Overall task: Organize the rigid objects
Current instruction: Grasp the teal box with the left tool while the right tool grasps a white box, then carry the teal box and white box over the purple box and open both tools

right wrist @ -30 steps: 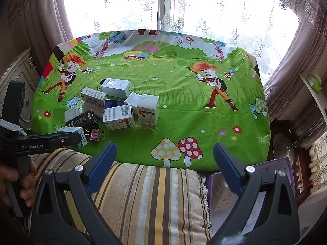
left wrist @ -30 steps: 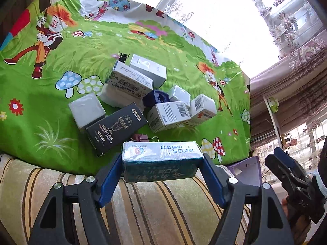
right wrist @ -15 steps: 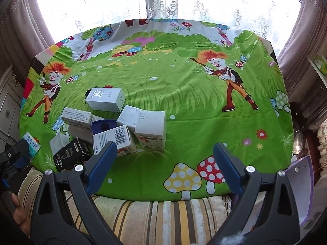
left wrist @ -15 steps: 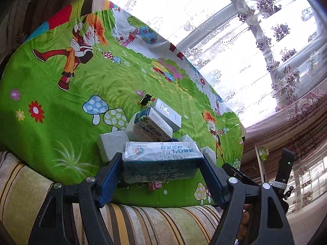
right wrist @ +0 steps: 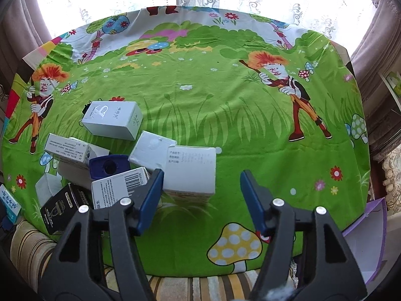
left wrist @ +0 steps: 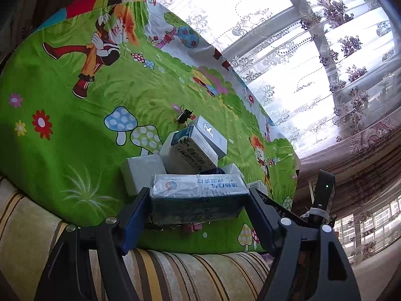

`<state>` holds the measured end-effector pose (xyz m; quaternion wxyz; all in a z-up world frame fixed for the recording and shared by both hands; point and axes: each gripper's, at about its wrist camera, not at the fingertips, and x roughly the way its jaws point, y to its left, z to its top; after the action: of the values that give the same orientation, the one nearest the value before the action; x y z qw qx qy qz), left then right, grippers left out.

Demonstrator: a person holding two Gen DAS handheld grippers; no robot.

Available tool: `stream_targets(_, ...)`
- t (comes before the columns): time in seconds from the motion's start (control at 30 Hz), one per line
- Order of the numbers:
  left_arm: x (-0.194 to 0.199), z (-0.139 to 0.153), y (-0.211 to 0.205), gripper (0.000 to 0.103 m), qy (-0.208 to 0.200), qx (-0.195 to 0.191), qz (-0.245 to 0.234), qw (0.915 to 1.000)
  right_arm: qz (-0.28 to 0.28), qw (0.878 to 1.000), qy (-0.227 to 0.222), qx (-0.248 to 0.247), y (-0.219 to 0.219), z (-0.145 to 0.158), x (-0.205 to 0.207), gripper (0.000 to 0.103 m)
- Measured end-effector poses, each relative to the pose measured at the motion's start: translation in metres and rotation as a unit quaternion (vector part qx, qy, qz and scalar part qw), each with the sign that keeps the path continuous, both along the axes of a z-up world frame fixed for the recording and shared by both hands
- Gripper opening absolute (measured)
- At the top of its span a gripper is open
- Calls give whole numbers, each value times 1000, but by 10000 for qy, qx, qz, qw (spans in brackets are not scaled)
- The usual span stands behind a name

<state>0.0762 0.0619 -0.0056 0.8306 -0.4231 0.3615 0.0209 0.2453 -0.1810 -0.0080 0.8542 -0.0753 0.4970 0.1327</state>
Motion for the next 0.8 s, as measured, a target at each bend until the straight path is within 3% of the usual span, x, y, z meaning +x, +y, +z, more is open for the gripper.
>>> stream_targets(0.07, 0, -1, -1, 75, 21, -13, -9, 10000, 38, 10000, 13, 48, -1, -2, -1, 47)
stream_targets(0.53, 0, 4, -10, 75, -53, 96, -132, 9999, -9, 9989, -272, 377, -29, 20, -30, 46)
stream_targets(0.8, -1, 14, -32, 75, -116, 19, -453, 9989, -106, 9972, -391, 627, -63, 37, -61, 46)
